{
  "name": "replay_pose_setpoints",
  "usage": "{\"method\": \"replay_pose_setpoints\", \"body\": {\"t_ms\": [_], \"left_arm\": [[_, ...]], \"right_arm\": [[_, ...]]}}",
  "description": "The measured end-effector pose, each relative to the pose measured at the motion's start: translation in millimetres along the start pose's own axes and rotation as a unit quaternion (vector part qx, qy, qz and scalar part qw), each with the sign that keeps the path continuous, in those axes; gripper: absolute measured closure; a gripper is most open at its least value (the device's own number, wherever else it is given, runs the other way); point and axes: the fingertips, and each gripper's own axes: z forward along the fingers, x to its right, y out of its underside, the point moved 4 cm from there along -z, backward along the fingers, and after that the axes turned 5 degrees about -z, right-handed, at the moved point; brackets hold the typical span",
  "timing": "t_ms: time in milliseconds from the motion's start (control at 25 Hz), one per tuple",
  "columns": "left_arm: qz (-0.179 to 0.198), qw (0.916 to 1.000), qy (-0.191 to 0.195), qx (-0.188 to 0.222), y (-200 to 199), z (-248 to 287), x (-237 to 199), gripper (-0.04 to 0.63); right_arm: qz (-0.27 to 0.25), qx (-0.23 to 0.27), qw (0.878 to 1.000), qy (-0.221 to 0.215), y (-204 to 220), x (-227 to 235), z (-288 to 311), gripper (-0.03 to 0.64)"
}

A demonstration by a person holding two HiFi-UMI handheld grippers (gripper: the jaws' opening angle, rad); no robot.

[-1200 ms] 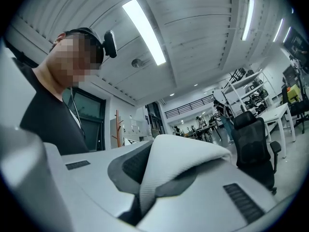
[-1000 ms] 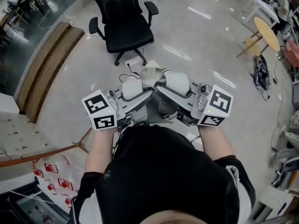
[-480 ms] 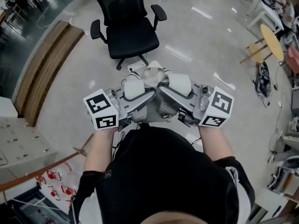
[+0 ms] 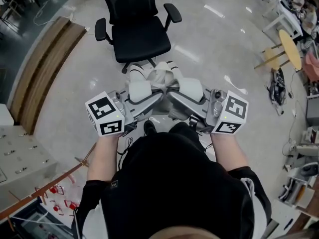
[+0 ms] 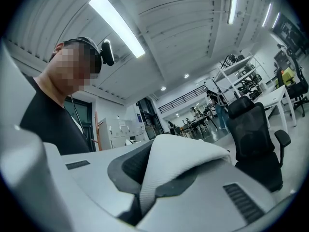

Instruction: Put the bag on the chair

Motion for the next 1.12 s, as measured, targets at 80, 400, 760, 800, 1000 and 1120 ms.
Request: {"method": "replay_pose_setpoints", "body": {"t_ms": [80, 400, 760, 800, 1000, 1120], "left_arm": [[-0.001, 1.0, 0.0, -0.002, -3, 6, -7, 0.574], [-0.025, 0.9995, -0.021, -0.004, -9, 65, -36, 0.574], [-0.048, 0.9981, -0.038, 0.011, -34, 194, -68, 0.574], [-0.049, 0.9979, -0.041, 0.012, -36, 209, -71, 0.574], [-0.045, 0.9978, -0.049, 0.01, -46, 285, -83, 0.574], [-0.045, 0.9978, -0.047, 0.012, -56, 337, -90, 0.574]], "right_arm": [[0.005, 0.003, 1.0, 0.0, -3, 10, -2, 0.586], [0.019, 0.005, 1.0, -0.02, -18, 61, -43, 0.586], [0.006, -0.009, 0.998, -0.056, -67, 147, -136, 0.586], [0.001, -0.014, 0.998, -0.06, -72, 155, -146, 0.586], [-0.027, -0.026, 0.997, -0.067, -98, 198, -203, 0.586], [-0.033, -0.026, 0.997, -0.06, -117, 227, -242, 0.586]]}}
